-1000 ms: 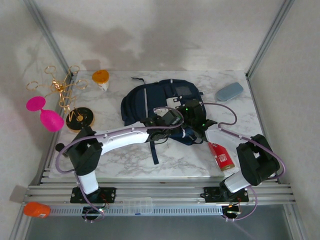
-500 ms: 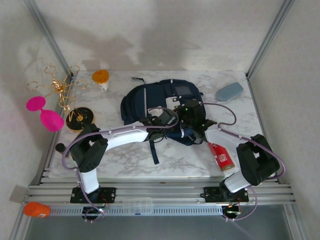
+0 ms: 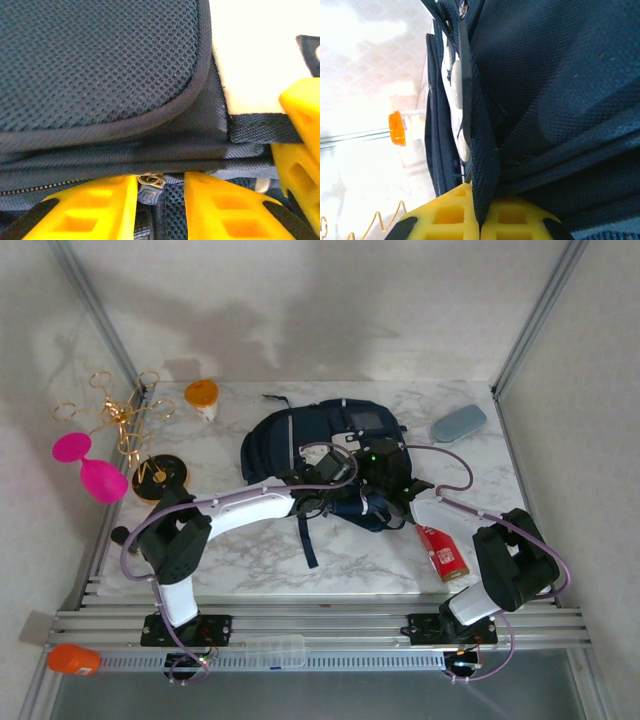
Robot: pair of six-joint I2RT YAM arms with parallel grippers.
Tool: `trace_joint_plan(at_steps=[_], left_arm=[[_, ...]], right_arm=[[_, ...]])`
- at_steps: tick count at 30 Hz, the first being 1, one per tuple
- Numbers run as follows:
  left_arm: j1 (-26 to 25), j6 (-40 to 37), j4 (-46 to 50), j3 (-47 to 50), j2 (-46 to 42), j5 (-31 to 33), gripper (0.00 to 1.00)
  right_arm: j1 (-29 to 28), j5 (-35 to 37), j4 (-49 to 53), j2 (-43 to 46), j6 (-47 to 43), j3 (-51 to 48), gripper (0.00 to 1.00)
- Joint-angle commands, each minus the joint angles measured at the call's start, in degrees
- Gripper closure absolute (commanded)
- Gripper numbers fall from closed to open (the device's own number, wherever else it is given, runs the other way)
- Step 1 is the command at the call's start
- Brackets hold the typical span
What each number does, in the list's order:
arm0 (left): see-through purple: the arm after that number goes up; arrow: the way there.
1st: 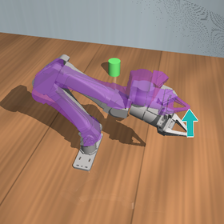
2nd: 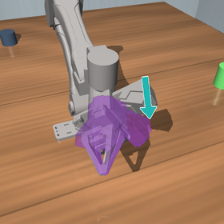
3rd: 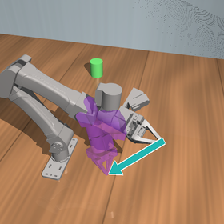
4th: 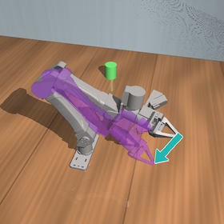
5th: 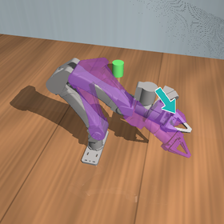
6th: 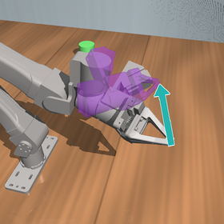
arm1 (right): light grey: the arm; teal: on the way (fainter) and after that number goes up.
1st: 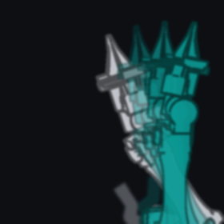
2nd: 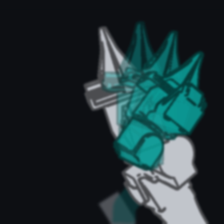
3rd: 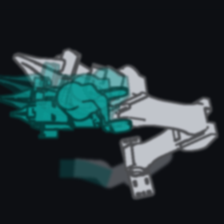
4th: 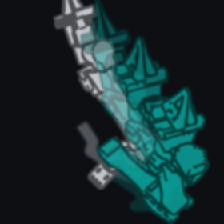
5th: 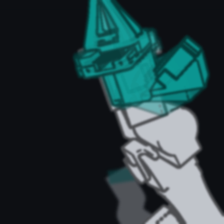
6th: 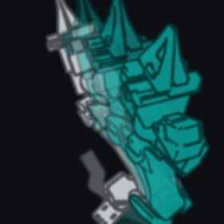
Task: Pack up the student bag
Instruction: Unzip the student bag at the center of the table.
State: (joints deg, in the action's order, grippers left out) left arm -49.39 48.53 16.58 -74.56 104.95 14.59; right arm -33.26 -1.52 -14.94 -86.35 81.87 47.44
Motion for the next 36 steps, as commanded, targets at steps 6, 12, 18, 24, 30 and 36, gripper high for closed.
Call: trace_joint_plan(at_steps=[6,12,18,24,30,36], left_arm=[[0.5,0.5,0.6,-1.7,2.7,5.0,0.67],[0.5,1.2,-1.6,-1.2,3.8,5.1,0.82],[0.8,-0.7,-0.9,-1.1,0.7,7.9,0.95],[1.5,-4.7,0.7,3.3,-7.0,8.8,1.0],[5.2,-13.6,2.5,11.4,-14.2,3.5,1.0],[6.0,-18.6,1.0,13.0,-15.7,-5.9,1.0]], right_arm=[[-0.1,0.1,-8.6,2.2,0.3,1.8,1.0],[-0.1,-0.1,-8.8,2.2,0.3,2.1,1.0],[-0.1,0.3,-8.3,3.0,-0.8,1.5,1.0],[2.9,-3.0,-6.2,3.0,-5.3,2.2,1.0],[8.3,-8.5,-7.5,3.8,-6.7,0.1,1.0],[11.2,-14.8,-5.6,-3.1,-13.4,6.1,1.0]])
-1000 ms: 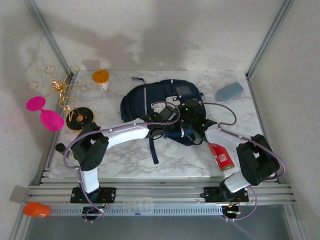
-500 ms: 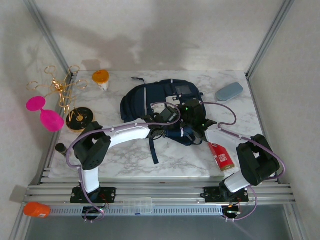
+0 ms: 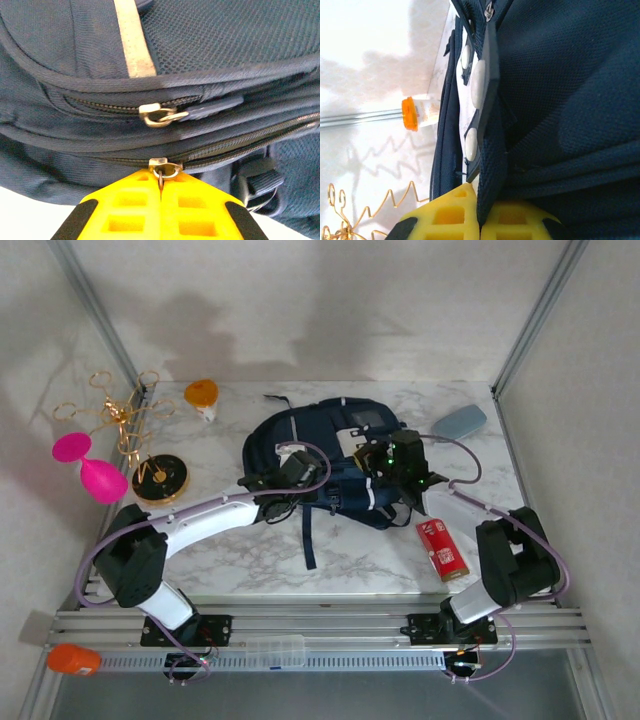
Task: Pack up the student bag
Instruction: Unzip the student bag at the center of the table.
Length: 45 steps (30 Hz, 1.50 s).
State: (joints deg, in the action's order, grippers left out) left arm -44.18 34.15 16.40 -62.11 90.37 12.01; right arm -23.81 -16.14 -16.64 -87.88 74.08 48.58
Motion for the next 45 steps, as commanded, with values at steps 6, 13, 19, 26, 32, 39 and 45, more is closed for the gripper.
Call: trace_joint_plan(at_steps=[6,13,19,26,32,39,45], left_arm=[[0.4,-2.4,-2.4,-1.4,-0.4,-3.5,1.0],[0.6,-2.2,-3.3,-1.9,0.7,-3.4,1.0],[0.8,-2.6,-3.7,-2.1,1.7,-4.0,1.0],[1.0,-2.9,-4.8,-1.8,2.2,-5.6,1.0],[1.5,-3.2,-4.3,-1.5,2.0,-5.6,1.0],[2.4,-0.5,-0.7,3.3,-3.3,-3.8,1.0],[2.5,4.9,4.8,10.4,-11.6,-2.7,1.0]], right_arm=[[0.9,0.3,5.2,0.7,-9.5,4.8,0.57],[-6.3,4.3,9.1,7.2,-0.2,-1.5,0.24],[-12.2,8.9,6.4,3.2,8.4,0.5,0.23],[-13.0,12.2,5.7,-6.6,11.2,8.2,0.4],[-13.7,12.7,7.0,-13.1,4.8,15.5,0.96],[-14.5,6.6,6.6,-12.9,-11.6,16.5,1.0],[-4.8,-12.5,7.6,-7.6,-24.8,14.1,1.0]])
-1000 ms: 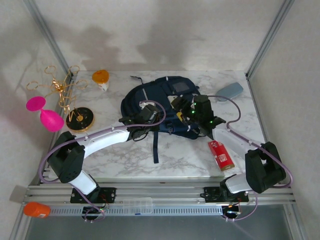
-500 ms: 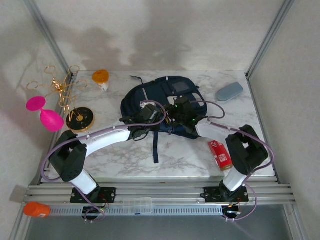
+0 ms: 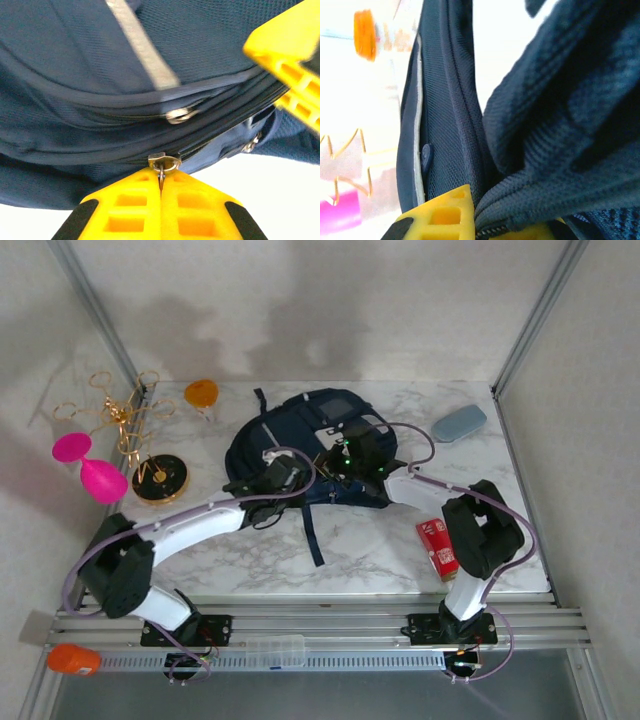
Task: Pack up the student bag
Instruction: Unzip the student bag at the center of the table.
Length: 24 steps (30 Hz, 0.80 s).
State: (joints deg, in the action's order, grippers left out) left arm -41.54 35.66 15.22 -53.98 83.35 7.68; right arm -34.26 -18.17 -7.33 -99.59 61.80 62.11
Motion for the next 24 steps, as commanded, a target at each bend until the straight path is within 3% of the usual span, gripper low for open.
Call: trace_joint_plan(at_steps=[1,3,6,10,13,18,20,24], left_arm=[[-0.2,3.9,7.0,2.8,-5.7,2.0,1.0],[0.0,4.4,7.6,4.4,-7.6,1.8,1.0],[0.4,4.4,7.7,4.6,-7.5,-1.2,1.0],[0.2,3.8,5.3,3.0,-5.1,-5.0,1.0],[0.1,3.9,2.7,1.3,-3.5,-5.7,1.0],[0.1,4.8,1.0,-0.5,-0.8,-6.2,1.0],[0.1,5.0,0.4,-0.4,-0.4,-6.4,1.0],[0.1,5.1,-1.0,0.3,-0.4,-6.5,1.0]], right_arm=[[7.1,-12.3,2.2,4.1,-15.9,2.3,1.0],[10.7,-16.0,10.4,2.7,-23.5,7.0,1.0],[16.9,-20.7,10.9,1.7,-24.9,8.2,1.0],[17.5,-18.1,16.4,-0.7,-27.1,13.0,1.0],[16.0,-18.1,14.8,-0.2,-23.0,10.5,0.6],[12.9,-9.7,10.6,9.8,-10.4,-1.5,0.21],[10.9,-7.9,5.8,13.5,-3.4,-7.7,0.11],[5.4,-2.8,0.0,16.0,8.2,-14.8,0.06]])
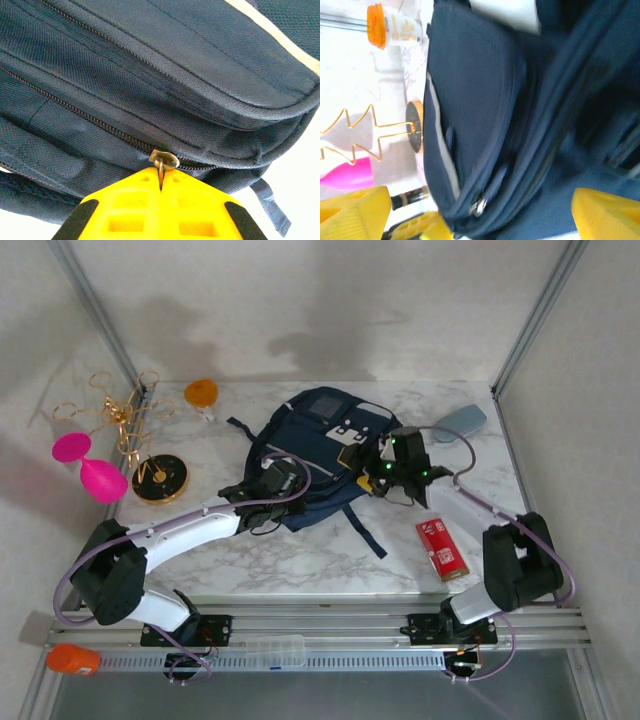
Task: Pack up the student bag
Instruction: Unzip the student bag at the center of the table.
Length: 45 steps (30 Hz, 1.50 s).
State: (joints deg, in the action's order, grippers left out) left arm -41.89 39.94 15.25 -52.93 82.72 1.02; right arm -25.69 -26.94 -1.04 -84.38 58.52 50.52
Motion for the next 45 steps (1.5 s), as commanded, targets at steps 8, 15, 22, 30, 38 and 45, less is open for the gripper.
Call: trace_joint_plan(at_steps=[8,15,22,30,38,45], left_arm=[[0.4,0.4,-1.3,-1.0,1.6,0.6,1.0],[0.5,-0.2,-1.8,-1.0,2.7,0.9,1.0],[0.5,0.7,1.1,-0.9,0.7,1.8,1.0],[-6.4,7.1,1.8,-1.6,-3.1,-0.9,1.0],[-7.9,3.9,8.1,-5.5,2.5,3.4,1.0],[-5.4,-2.4,4.7,-5.4,4.5,-1.0,1.0]], right_arm=[[-11.4,18.9,-6.4,-4.4,19.5,2.4,0.21],[-14.6,28.9,-0.7,-12.4,12.7,13.4,0.57],[-16.7,23.8,-3.8,-15.7,-0.5,18.4,1.0],[-5.7,0.8,4.3,-10.2,-29.4,17.5,1.0],[10.6,-15.4,12.5,-13.4,-35.2,22.0,1.0],[10.2,-12.7,15.1,-14.2,-32.7,22.0,0.71]])
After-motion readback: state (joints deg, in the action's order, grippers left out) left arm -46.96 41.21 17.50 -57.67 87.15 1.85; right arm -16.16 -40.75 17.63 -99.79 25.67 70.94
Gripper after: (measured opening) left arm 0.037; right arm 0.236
